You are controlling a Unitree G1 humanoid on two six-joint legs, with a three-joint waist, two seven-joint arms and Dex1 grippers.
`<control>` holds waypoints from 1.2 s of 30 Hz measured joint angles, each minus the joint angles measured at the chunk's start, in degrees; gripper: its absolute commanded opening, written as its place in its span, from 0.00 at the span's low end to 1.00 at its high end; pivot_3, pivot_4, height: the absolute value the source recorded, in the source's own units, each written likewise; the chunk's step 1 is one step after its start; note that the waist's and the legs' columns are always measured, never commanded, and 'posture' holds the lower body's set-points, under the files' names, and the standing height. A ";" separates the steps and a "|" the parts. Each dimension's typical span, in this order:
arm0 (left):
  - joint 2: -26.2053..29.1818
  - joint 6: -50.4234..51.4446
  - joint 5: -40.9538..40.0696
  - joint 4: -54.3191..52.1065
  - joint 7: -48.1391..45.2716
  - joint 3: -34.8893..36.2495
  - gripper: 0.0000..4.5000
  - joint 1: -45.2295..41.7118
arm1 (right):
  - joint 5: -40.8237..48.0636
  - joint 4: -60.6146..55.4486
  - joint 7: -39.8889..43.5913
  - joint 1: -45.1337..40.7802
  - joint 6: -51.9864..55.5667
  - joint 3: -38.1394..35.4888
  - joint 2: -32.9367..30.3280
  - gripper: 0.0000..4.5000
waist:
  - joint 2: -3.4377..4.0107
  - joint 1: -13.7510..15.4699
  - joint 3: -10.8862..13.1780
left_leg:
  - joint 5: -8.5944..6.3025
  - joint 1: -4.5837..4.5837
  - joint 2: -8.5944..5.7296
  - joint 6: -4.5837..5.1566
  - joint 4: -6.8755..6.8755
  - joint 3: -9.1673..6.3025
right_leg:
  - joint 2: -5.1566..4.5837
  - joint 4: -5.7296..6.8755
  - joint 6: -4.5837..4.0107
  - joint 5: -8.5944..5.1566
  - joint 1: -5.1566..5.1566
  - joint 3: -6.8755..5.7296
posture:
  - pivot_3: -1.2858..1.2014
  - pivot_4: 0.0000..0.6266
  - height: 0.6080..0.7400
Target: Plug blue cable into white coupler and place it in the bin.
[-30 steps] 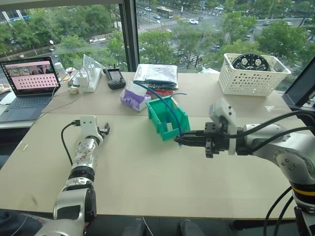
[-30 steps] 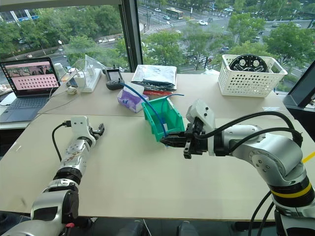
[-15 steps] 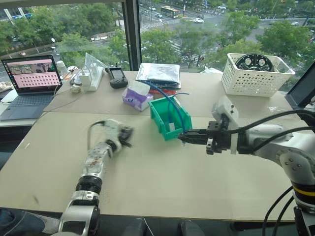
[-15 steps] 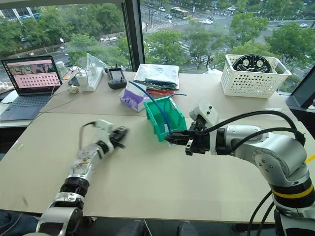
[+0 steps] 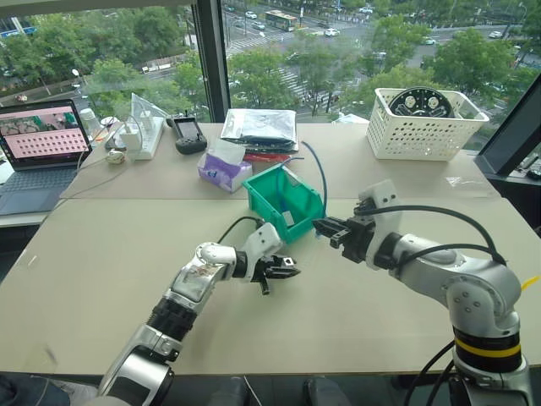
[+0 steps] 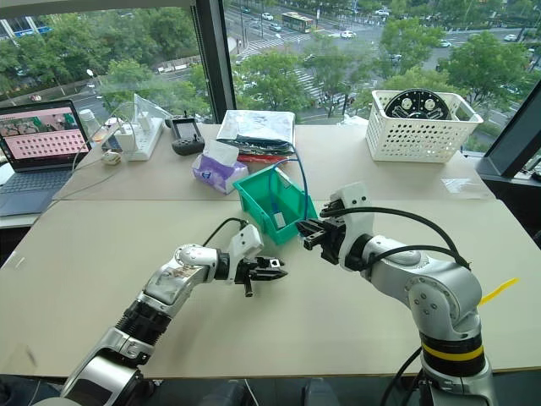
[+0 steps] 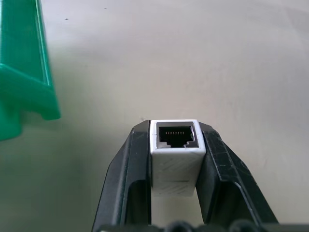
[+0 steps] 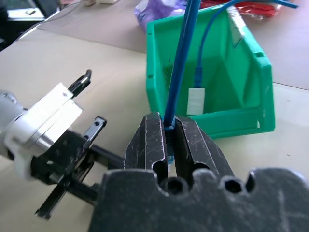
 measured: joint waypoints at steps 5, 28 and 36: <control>-4.43 2.58 1.91 1.02 5.63 -0.06 0.16 -2.43 | -1.00 -1.52 -5.41 3.15 0.07 -1.43 4.32 0.00 | 0.00 0.11 0.00 | 0.00 0.02 -0.02 0.00 0.00 0.00 | -0.01 0.00 0.02 -0.01 0.04 0.01 | 0.52 0.24 0.90; -10.76 18.71 -1.39 -3.40 12.93 0.41 0.16 -1.48 | -6.67 -2.44 -12.51 11.77 -1.51 -0.21 17.65 0.00 | 0.01 -0.14 -0.01 | 0.01 0.17 0.06 0.00 0.01 0.03 | 0.14 0.10 0.03 -0.02 0.07 0.08 | 0.52 0.24 0.90; -10.83 19.30 -2.40 -3.82 14.07 0.58 0.16 -1.16 | -6.80 -2.44 -12.36 12.28 -1.51 0.48 18.84 0.00 | 0.01 -0.14 -0.01 | 0.01 0.17 0.06 0.00 0.01 0.03 | 0.14 0.10 0.03 -0.02 0.07 0.08 | 0.52 0.24 0.90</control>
